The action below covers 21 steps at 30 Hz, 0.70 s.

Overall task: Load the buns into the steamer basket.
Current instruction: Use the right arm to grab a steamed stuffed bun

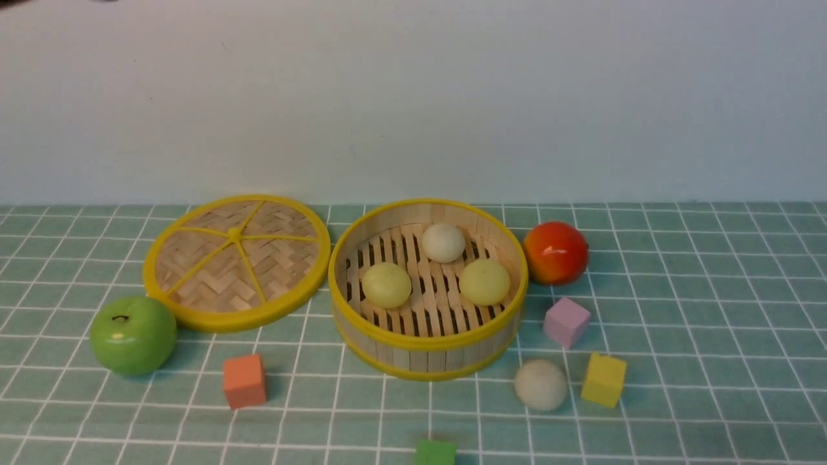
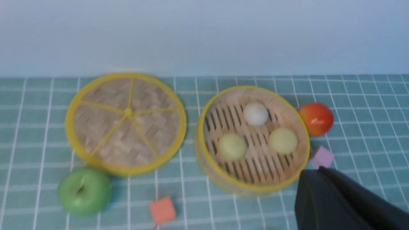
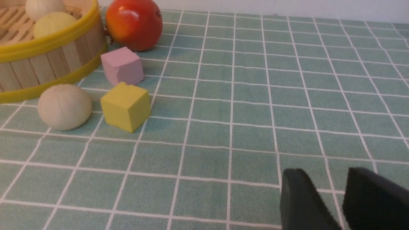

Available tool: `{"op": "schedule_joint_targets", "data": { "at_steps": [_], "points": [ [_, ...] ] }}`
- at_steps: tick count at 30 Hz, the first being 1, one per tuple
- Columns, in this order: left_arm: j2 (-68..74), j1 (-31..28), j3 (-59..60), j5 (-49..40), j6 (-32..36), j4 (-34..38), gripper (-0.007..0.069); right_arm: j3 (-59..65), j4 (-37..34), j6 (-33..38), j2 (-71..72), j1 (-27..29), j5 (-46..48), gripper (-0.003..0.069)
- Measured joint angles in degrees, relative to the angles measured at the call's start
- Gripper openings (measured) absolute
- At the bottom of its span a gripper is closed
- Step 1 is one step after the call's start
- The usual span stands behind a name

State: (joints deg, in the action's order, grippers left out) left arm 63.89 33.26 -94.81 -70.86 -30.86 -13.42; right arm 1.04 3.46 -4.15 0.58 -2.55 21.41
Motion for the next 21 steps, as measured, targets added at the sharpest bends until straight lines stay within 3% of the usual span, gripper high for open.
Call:
{"op": "schedule_joint_targets", "data": {
  "at_steps": [10, 15, 21],
  "points": [
    [-40.86, 0.00, 44.76, 0.25, -4.32, 4.54, -0.0014, 0.00, 0.00, 0.00, 0.00, 0.00, 0.00, 0.0240],
    [-46.30, 0.00, 54.12, 1.17, -5.53, 6.87, -0.0014, 0.00, 0.00, 0.00, 0.00, 0.00, 0.00, 0.0240],
    [-46.30, 0.00, 55.05, 3.07, -5.84, 8.60, -0.0014, 0.00, 0.00, 0.00, 0.00, 0.00, 0.00, 0.0240]
  ]
}}
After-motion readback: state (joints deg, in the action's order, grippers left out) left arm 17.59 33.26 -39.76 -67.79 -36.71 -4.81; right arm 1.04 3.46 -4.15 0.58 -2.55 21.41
